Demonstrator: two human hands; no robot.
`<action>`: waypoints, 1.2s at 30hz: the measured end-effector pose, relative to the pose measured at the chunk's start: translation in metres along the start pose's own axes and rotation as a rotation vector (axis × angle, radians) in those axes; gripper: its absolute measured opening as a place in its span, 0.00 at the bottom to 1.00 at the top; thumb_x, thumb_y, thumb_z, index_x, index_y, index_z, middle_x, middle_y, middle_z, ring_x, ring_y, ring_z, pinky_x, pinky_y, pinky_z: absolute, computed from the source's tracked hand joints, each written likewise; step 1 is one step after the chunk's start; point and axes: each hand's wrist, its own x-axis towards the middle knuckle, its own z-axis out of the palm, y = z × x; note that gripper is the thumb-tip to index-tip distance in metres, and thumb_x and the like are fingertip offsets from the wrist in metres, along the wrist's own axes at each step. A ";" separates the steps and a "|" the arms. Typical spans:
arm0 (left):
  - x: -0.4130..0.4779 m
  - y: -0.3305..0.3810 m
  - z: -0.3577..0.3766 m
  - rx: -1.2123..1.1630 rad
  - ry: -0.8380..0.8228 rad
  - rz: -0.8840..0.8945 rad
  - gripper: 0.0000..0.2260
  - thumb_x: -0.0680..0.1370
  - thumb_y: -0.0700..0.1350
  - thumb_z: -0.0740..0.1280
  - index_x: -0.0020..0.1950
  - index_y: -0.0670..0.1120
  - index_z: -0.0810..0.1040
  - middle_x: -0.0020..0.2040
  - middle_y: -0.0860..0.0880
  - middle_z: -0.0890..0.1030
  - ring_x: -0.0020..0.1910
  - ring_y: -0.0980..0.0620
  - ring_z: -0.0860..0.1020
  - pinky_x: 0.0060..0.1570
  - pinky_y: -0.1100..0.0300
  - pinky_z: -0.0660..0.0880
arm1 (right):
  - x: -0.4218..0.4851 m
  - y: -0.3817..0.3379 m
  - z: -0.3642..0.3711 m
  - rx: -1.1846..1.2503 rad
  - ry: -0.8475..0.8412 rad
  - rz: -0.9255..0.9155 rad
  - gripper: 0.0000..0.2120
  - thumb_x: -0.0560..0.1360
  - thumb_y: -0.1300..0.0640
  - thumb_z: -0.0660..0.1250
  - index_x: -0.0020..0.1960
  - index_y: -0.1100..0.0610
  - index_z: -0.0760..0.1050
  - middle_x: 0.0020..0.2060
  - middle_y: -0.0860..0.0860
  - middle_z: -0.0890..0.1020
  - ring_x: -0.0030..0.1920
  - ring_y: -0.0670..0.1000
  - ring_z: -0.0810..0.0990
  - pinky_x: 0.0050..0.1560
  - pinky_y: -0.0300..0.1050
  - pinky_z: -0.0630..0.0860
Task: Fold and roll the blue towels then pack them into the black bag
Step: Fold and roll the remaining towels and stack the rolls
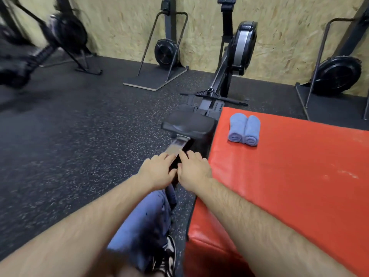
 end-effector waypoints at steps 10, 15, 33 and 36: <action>-0.019 -0.126 0.046 0.114 -0.619 -0.168 0.30 0.75 0.52 0.73 0.75 0.53 0.67 0.71 0.46 0.73 0.64 0.45 0.75 0.59 0.57 0.72 | 0.006 -0.095 0.084 0.101 -0.412 -0.096 0.19 0.82 0.51 0.57 0.72 0.54 0.67 0.68 0.54 0.71 0.68 0.58 0.71 0.63 0.53 0.70; -0.031 -0.135 0.051 0.225 -0.698 -0.091 0.24 0.75 0.46 0.74 0.69 0.46 0.72 0.67 0.45 0.72 0.54 0.46 0.76 0.31 0.70 0.69 | -0.004 -0.123 0.111 0.221 -0.467 -0.111 0.16 0.75 0.43 0.67 0.59 0.49 0.78 0.60 0.52 0.77 0.63 0.55 0.74 0.59 0.49 0.72; -0.024 -0.153 0.025 -0.417 -0.272 -0.023 0.10 0.74 0.45 0.73 0.47 0.49 0.72 0.44 0.51 0.78 0.42 0.51 0.73 0.45 0.53 0.73 | 0.015 -0.119 0.070 0.580 -0.150 -0.040 0.02 0.77 0.61 0.61 0.46 0.58 0.70 0.40 0.54 0.79 0.42 0.55 0.74 0.42 0.44 0.63; -0.024 -0.152 0.018 -0.393 -0.244 -0.045 0.11 0.74 0.46 0.72 0.43 0.49 0.69 0.39 0.52 0.74 0.39 0.51 0.71 0.39 0.54 0.68 | 0.030 -0.097 0.041 0.652 -0.043 0.059 0.04 0.75 0.59 0.61 0.42 0.56 0.66 0.36 0.52 0.76 0.38 0.57 0.73 0.37 0.52 0.69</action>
